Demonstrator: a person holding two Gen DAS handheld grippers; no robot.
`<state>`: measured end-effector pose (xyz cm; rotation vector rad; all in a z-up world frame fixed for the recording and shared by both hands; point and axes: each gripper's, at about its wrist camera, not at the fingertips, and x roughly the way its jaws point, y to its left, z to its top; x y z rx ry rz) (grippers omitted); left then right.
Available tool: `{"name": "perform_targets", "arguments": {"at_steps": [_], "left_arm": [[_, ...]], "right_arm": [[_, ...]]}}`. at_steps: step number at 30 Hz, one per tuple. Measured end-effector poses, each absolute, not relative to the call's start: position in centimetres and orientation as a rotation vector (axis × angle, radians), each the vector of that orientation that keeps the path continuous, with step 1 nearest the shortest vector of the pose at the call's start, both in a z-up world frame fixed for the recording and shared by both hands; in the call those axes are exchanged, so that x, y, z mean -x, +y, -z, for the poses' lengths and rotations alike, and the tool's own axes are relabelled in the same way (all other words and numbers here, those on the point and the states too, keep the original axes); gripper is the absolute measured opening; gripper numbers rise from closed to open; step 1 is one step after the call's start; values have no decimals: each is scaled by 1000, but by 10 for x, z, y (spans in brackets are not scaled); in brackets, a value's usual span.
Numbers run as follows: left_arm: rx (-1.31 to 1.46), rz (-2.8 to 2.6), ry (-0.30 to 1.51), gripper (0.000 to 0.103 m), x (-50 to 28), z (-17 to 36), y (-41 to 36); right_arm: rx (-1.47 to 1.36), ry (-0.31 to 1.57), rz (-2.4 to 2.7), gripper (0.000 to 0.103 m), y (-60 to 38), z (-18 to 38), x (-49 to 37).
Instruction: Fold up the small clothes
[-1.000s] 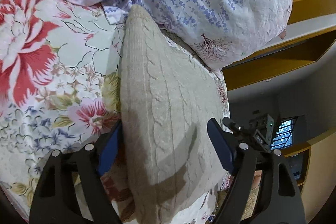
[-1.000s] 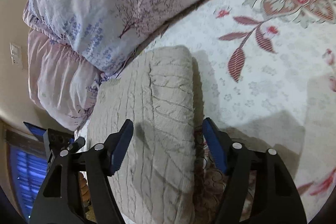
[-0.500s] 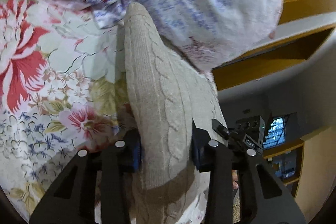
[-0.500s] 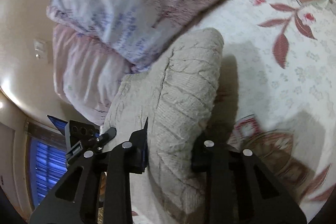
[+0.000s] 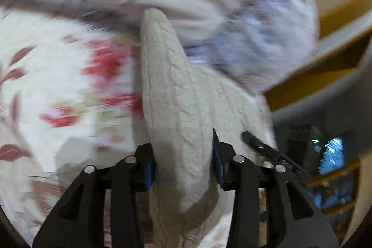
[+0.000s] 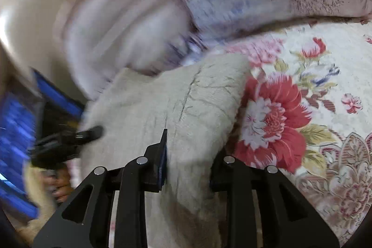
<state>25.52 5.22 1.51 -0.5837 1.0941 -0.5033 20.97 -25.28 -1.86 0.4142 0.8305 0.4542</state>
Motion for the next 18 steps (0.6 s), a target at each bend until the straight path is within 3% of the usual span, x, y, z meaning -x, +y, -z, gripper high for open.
{"name": "perform_targets", "arguments": {"at_steps": [1,4,13,18], "left_arm": [[605,490,1107,46,-257,-4,56],[629,487,1077,52,-255,-4,59],[370,462,742,65,-195,-76,46],[264,528,793,66,-186,-70,14]], "right_arm": [[-413,838,-438,40,-250,22,-213],[-460,857,-421,44,-257,21,-215],[-390,678,-391,44,-271,-20,-160],[-252,774,-400,44,-236,-6,-167]]}}
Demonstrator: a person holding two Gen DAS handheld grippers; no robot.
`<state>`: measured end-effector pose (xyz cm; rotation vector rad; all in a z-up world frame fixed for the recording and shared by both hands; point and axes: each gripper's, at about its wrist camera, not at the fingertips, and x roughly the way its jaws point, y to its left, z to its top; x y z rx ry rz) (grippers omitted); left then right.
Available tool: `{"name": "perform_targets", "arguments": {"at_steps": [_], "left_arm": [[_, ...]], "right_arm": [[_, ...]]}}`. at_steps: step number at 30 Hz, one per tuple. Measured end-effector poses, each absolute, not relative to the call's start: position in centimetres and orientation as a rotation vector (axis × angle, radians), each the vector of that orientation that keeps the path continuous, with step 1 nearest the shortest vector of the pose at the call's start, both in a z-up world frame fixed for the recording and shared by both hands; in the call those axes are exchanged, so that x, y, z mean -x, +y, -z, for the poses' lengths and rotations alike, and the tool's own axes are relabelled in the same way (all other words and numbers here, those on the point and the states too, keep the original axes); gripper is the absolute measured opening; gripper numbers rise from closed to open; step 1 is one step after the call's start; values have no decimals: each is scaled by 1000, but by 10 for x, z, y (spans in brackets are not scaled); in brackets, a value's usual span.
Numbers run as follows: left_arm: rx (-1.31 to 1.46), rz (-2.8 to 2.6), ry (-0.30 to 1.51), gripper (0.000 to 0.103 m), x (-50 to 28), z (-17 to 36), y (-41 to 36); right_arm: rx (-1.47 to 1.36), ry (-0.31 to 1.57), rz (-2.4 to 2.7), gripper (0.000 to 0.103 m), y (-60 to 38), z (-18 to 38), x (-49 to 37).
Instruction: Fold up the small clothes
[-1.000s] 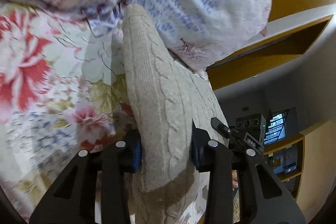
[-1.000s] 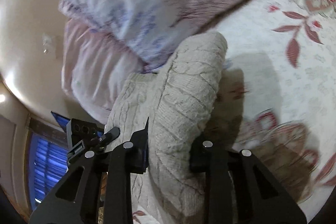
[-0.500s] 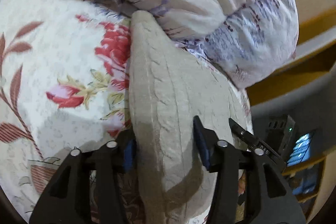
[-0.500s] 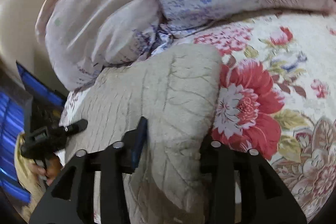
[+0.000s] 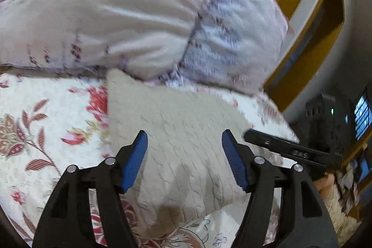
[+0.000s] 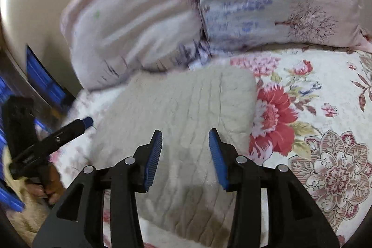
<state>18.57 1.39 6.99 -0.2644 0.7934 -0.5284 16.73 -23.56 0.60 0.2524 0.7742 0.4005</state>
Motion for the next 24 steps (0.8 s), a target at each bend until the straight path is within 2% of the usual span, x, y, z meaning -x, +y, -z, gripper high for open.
{"name": "perform_targets", "arguments": {"at_steps": [3,10,11,13,14,16,18,20,24], "left_arm": [[188,499,859,65,-194,-51,-3],[137,459,825,65,-199,-51,-14],[147,463,815,68,-194,-54,-10],[164,455,782,77,-182,-60,1],[159,435,767,85,-176,-63,6],[133,376,730,90,-160,-66,20],[131,336,711,97,-148,-67,32],[128,291,710,101,-137,-67,43],[101,205,732,101,-120,-58,55]], "right_arm": [[-212,813,-350,43,-228,6,-183],[-257,784,-333,45,-235,6,-190],[-268,763,-337,48,-238,3,-181],[-264,723,-330,70,-242,-3,-165],[-257,698,-323,74,-242,-5,-158],[-238,643,-296,82,-244,-11,-140],[-234,608,-276,89,-247,-13,-127],[-229,591,-259,92,-248,-12,-116],[-190,565,-191,97,-244,-9,-97]]}}
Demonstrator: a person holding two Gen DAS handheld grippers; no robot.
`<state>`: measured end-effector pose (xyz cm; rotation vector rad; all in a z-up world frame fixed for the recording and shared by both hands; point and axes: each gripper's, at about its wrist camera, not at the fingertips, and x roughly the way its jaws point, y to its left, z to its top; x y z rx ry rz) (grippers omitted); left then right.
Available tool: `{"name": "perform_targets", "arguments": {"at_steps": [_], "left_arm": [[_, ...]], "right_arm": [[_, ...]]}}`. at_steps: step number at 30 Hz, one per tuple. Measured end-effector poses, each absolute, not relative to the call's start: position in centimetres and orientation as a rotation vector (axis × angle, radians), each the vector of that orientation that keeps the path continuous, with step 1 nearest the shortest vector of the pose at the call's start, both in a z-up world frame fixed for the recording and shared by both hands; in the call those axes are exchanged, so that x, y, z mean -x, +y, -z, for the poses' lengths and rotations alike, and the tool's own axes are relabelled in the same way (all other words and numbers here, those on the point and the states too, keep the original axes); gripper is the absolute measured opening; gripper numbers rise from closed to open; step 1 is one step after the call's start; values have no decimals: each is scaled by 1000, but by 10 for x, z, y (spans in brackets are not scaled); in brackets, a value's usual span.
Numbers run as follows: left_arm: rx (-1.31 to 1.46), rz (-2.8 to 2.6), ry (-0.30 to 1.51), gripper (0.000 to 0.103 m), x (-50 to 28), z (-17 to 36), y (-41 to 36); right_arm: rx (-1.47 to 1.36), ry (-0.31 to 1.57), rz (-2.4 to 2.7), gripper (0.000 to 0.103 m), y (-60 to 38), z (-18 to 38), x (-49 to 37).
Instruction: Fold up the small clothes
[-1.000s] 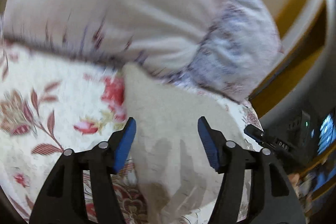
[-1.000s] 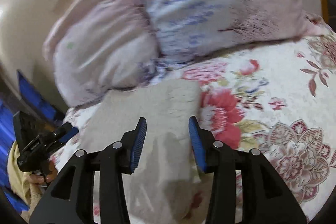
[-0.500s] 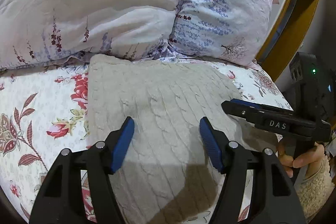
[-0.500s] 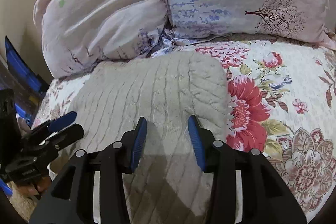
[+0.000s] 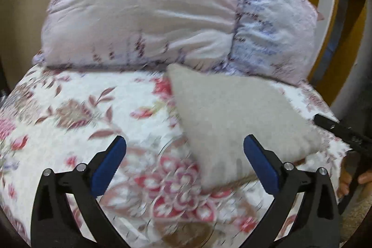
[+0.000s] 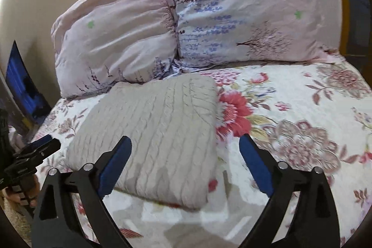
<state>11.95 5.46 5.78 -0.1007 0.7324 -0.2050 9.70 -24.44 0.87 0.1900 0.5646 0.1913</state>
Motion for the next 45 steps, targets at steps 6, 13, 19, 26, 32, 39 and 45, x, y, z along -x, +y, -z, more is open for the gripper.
{"name": "perform_targets", "arguments": {"at_steps": [6,13,19,26,32,39,45], "left_arm": [[61,89,825,101,-103,-36,57],[27,135,884,101,-93,-26,40],[-30,162,925,101,-94,-17,21],[-52,143,959,101,-100,-9,16],[-93,129,953,101,-101,-6,11],[-92,133,951,101,-102,-6,11],[-94,136,950,101,-104,-6,11]], "right_arm": [[-119,559,-102,102,-235,5,-78],[-120,647,-82,102,-220,19,-68],[-126,755,-97,102,-210,34,-72],[-63,803,-83,102,-196,44,-77],[-23,810,-57,102,-190,48,-79],[-18,794,-49,102,-188,49,-76],[-17,790,-50,102,-189,49,-76]]}}
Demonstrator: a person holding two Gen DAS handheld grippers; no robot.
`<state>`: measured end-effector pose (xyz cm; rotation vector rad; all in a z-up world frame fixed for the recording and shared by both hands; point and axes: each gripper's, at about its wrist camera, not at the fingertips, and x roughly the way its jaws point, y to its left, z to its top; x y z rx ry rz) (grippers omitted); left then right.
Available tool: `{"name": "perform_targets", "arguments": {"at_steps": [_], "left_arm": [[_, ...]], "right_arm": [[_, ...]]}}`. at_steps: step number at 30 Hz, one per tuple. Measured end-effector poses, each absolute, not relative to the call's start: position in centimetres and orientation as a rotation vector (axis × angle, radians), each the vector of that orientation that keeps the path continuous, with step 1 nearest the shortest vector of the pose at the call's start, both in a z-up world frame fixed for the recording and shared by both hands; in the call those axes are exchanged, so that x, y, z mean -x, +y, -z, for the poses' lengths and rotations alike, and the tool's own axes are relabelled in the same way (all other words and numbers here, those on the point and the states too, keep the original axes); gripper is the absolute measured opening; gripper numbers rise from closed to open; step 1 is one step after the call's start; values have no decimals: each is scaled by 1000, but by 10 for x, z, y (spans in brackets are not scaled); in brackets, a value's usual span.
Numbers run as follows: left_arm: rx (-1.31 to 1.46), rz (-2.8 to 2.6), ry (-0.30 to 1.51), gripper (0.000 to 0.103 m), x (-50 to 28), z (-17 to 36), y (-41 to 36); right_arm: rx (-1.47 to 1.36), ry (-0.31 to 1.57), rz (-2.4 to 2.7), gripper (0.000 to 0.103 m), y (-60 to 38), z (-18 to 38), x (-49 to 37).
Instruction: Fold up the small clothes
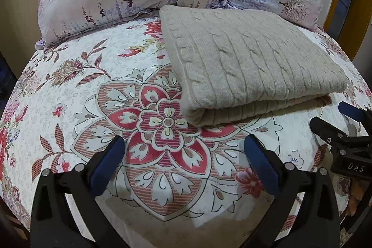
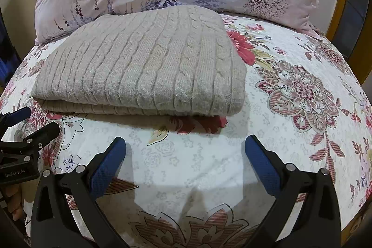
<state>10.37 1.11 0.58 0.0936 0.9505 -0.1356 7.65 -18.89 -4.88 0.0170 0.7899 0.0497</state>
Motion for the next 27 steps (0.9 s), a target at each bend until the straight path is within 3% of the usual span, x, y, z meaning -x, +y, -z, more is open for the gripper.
{"name": "perform_targets", "arguments": {"at_steps": [27], "left_arm": [[-93,134,950,101,-103,-6,11]], "right_arm": [[-13,787,-56,102,-191,49,-76]]}}
